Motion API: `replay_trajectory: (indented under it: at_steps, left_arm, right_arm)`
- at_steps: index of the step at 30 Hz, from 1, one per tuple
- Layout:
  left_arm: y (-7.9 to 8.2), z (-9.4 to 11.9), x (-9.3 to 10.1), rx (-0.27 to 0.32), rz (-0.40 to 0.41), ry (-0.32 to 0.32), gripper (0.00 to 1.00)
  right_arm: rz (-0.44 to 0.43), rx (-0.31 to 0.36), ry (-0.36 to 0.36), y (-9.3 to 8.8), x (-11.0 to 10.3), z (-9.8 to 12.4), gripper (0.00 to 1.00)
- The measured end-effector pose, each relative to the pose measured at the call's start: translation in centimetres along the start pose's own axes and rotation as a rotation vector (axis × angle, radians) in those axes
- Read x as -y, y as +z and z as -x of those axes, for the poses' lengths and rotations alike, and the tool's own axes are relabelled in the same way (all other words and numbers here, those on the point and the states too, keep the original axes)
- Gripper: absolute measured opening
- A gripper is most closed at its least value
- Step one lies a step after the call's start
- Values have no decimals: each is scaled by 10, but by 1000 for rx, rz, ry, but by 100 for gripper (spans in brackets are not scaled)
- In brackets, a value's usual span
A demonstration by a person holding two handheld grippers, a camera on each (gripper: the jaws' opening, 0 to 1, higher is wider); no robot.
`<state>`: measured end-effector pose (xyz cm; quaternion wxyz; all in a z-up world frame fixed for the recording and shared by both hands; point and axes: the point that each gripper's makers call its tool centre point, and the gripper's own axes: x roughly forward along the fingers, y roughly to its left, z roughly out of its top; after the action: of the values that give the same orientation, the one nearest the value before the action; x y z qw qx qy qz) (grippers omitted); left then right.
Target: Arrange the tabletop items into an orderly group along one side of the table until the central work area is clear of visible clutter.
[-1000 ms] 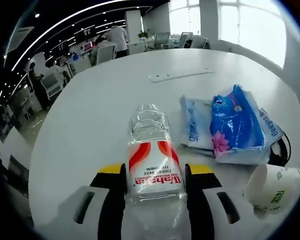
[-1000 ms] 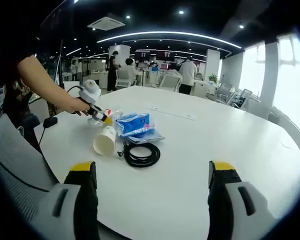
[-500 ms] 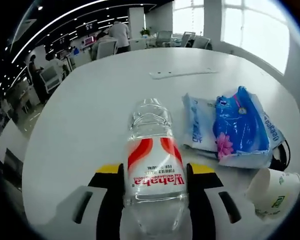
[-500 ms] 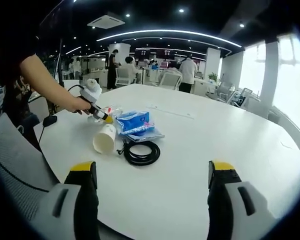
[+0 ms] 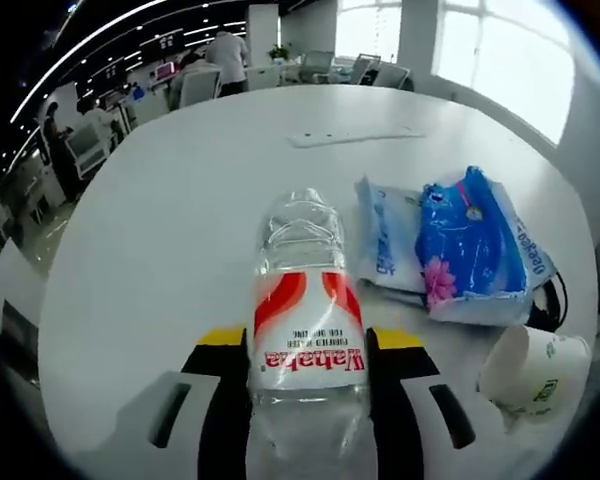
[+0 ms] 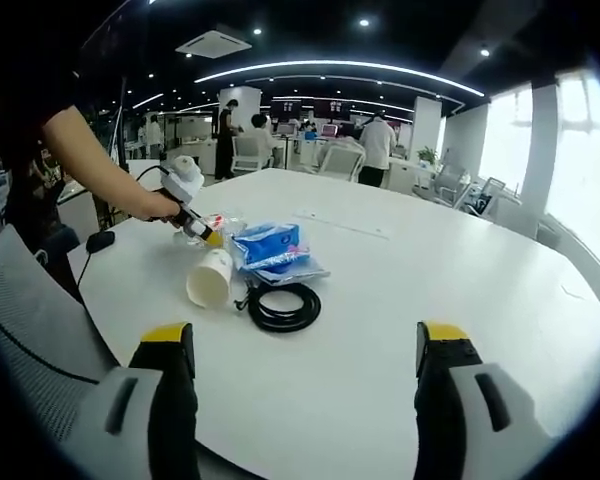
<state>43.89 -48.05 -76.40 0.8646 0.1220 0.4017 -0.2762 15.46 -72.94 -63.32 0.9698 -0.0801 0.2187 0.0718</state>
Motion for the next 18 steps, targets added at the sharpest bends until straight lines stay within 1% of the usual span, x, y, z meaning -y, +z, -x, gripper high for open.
replay_trajectory:
  at_steps: [1, 2, 4, 5, 7, 9, 12, 13, 15, 16, 18]
  left_arm:
    - [2, -2, 0, 14, -21, -13, 37]
    - [-1, -4, 1, 0, -36, -34, 37]
    - [-5, 0, 1, -6, -76, -35, 37]
    - [-6, 1, 3, -12, -66, -42, 37]
    - [-9, 3, 4, -24, -86, -46, 37]
    - [-10, 6, 4, -35, -84, -57, 36]
    - [-14, 11, 8, -73, -90, -96, 36]
    - [-16, 14, 9, -95, -117, -114, 36]
    - [-19, 19, 11, -131, -133, -136, 37]
    - [-20, 21, 10, -149, -171, -141, 37]
    - [-21, 25, 8, -169, -190, -147, 37]
  right_arm:
    - [0, 0, 1, 0, 0, 0, 91]
    - [1, 1, 1, 0, 0, 0, 91]
    - [2, 5, 1, 1, 0, 0, 91]
    - [1, 5, 1, 1, 0, 0, 91]
    - [2, 6, 1, 2, 0, 0, 91]
    - [2, 8, 3, 2, -1, 0, 91]
    - [6, 12, 6, 3, -1, 1, 91]
    - [8, 13, 6, 3, -1, 1, 91]
    - [9, 15, 7, 4, -2, 1, 91]
    - [11, 20, 7, 5, -2, 1, 91]
    - [12, 24, 8, 6, -2, 1, 91]
